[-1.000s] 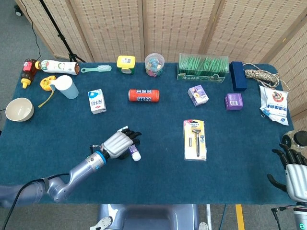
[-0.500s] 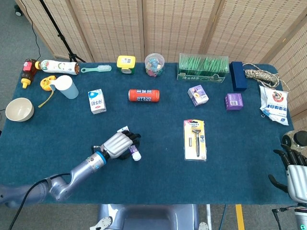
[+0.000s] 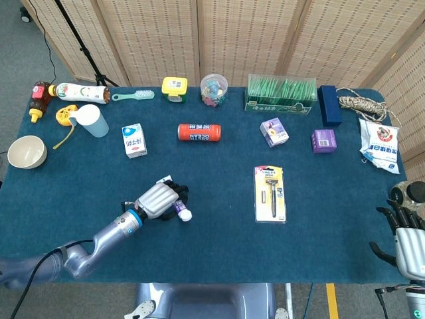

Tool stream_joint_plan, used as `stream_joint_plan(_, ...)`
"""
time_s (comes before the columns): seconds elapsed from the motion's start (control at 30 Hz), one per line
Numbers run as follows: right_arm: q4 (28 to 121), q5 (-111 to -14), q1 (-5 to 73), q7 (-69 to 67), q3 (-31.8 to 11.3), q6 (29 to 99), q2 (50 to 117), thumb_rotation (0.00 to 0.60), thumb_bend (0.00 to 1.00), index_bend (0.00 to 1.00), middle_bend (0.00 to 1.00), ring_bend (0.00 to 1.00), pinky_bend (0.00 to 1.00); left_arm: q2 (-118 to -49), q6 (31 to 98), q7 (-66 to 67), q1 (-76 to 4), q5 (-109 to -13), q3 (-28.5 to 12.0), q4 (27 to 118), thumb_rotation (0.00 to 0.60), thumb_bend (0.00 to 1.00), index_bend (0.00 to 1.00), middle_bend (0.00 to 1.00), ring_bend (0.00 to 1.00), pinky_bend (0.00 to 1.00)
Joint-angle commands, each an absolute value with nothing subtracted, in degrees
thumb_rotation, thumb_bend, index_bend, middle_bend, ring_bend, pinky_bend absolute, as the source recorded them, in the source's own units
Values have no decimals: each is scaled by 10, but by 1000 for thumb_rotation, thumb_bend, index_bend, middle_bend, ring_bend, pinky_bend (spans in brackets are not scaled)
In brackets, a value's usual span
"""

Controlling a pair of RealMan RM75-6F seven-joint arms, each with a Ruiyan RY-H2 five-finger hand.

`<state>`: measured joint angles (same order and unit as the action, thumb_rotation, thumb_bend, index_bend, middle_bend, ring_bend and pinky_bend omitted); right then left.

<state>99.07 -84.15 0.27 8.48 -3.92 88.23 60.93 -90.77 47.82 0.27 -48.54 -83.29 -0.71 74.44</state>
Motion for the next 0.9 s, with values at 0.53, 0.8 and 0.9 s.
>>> stream_joint_plan(0.53,988,-843,3,80,-39,881,610,600,220,242,149,181,226,-898,477,4,-476,-821,-14,747,600,345,371,240,243,255)
stream_joint_plan(0.8,989,-841,0,79,-40,885,608,600,220,242,149,182,225,-902,464,5,-486,-816,-24,748,600,345,337,208,214,240)
stream_joint_plan(0.9,989,-841,-1,78,-39,886,608,600,220,242,149,181,225,-903,459,11,-488,-814,-25,748,600,345,333,200,205,232)
